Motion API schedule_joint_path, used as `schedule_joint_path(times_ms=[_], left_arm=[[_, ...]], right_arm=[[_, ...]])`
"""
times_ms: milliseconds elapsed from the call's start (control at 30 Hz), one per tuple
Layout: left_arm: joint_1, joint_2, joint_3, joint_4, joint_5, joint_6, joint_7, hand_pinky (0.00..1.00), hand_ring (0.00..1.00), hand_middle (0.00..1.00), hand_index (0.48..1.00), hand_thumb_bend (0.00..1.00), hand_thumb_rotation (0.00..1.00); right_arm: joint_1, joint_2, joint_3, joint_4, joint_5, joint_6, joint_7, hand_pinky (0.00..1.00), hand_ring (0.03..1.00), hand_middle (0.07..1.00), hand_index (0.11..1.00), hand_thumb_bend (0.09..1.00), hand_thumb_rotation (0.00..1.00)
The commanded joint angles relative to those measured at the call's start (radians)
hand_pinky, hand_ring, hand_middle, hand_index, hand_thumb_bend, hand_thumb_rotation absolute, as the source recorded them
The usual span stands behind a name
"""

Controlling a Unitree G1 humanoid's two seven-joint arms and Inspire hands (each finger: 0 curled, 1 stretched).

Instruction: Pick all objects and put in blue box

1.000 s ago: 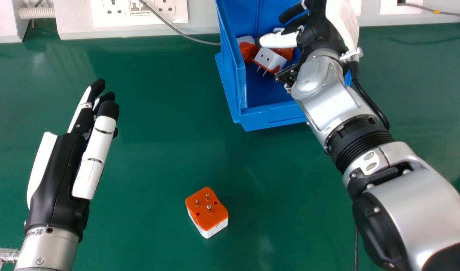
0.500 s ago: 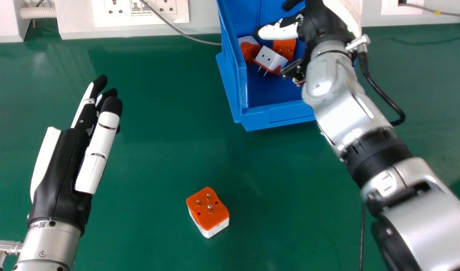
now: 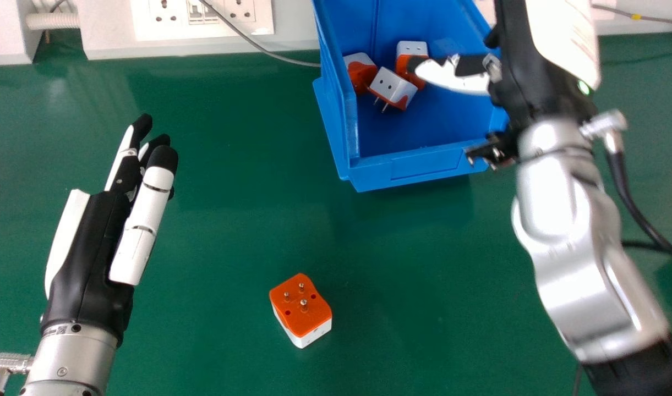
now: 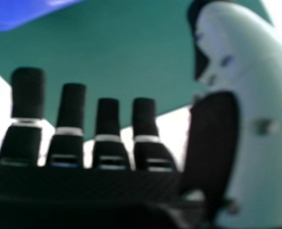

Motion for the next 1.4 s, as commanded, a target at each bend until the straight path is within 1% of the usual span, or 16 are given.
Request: schedule_joint_path(times_ms=[0,67,100,233,333,467,633,767,867,967,1033,1133,1200,1300,1367], left_arm=[[0.002,0.011,0.006,-0.018,-0.004,-0.017,-0.003,0.9,0.96,0.96,0.985,0.52,1.0],[0.003,0.011,0.005,-0.026,-0.003,-0.012,-0.002,0.9,0.96,0.96,0.985,0.53,1.0],[0.004,0.011,0.005,-0.029,-0.004,-0.009,-0.002,0.9,0.96,0.96,0.985,0.53,1.0],[0.001,0.013,0.006,-0.029,-0.006,-0.004,-0.002,0.9,0.96,0.96,0.985,0.54,1.0],[0.005,0.012,0.005,-0.039,-0.008,0.004,-0.002,0.9,0.96,0.96,0.984,0.54,1.0],[0.009,0.01,0.003,-0.053,-0.007,0.013,-0.001,0.9,0.96,0.96,0.984,0.54,1.0],[0.021,0.009,0.006,-0.055,-0.011,0.007,-0.003,0.9,0.96,0.96,0.984,0.54,1.0],[0.03,0.007,0.005,-0.068,-0.014,0.01,-0.003,0.9,0.96,0.96,0.985,0.54,1.0],[0.038,0.007,0.005,-0.076,-0.017,0.01,-0.003,0.9,0.96,0.97,0.985,0.55,1.0],[0.046,0.006,0.003,-0.088,-0.019,0.013,-0.002,0.9,0.96,0.97,0.987,0.55,1.0],[0.049,0.006,0.002,-0.091,-0.019,0.013,-0.001,0.9,0.96,0.97,0.989,0.54,1.0],[0.052,0.006,0.002,-0.095,-0.021,0.014,-0.001,0.9,0.96,0.97,0.991,0.54,1.0],[0.056,0.005,0.0,-0.101,-0.021,0.016,0.0,0.9,0.96,0.97,0.991,0.54,1.0],[0.056,0.005,0.001,-0.1,-0.021,0.014,0.0,0.9,0.96,0.97,0.992,0.55,1.0],[0.056,0.006,0.003,-0.097,-0.023,0.013,0.0,0.9,0.96,0.97,0.992,0.55,1.0]], right_arm=[[0.04,-0.015,-0.013,-0.088,-0.029,-0.029,0.011,0.49,0.74,0.817,0.762,0.54,0.0],[0.126,-0.032,-0.015,-0.171,-0.043,-0.053,0.031,0.54,0.749,0.814,0.758,0.606,0.0],[0.168,-0.04,-0.017,-0.209,-0.047,-0.065,0.039,0.54,0.749,0.814,0.758,0.606,0.0],[0.313,-0.052,-0.04,-0.316,-0.053,-0.129,0.051,0.6,0.772,0.812,0.755,0.673,0.0],[0.416,-0.059,-0.061,-0.345,-0.03,-0.214,0.038,0.61,0.778,0.812,0.756,0.688,0.0],[0.521,-0.068,-0.091,-0.359,-0.016,-0.331,0.021,0.62,0.783,0.813,0.76,0.697,0.0],[0.624,-0.074,-0.126,-0.39,0.003,-0.437,0.038,0.62,0.786,0.81,0.756,0.705,0.01],[0.707,-0.097,-0.151,-0.431,0.048,-0.502,0.096,0.61,0.781,0.802,0.747,0.708,0.01],[0.781,-0.128,-0.169,-0.46,0.094,-0.54,0.166,0.6,0.773,0.792,0.734,0.709,0.0],[0.836,-0.151,-0.183,-0.474,0.121,-0.574,0.217,0.59,0.771,0.789,0.733,0.707,0.0],[0.857,-0.16,-0.183,-0.46,0.135,-0.604,0.241,0.59,0.77,0.789,0.733,0.703,0.0],[0.862,-0.169,-0.16,-0.405,0.166,-0.663,0.272,0.59,0.769,0.79,0.735,0.697,0.0],[0.86,-0.168,-0.151,-0.384,0.176,-0.687,0.288,0.59,0.769,0.79,0.736,0.693,0.0],[0.849,-0.161,-0.14,-0.354,0.183,-0.711,0.309,0.61,0.768,0.79,0.739,0.678,0.0],[0.836,-0.157,-0.132,-0.331,0.176,-0.723,0.318,0.61,0.768,0.789,0.739,0.674,0.0]])
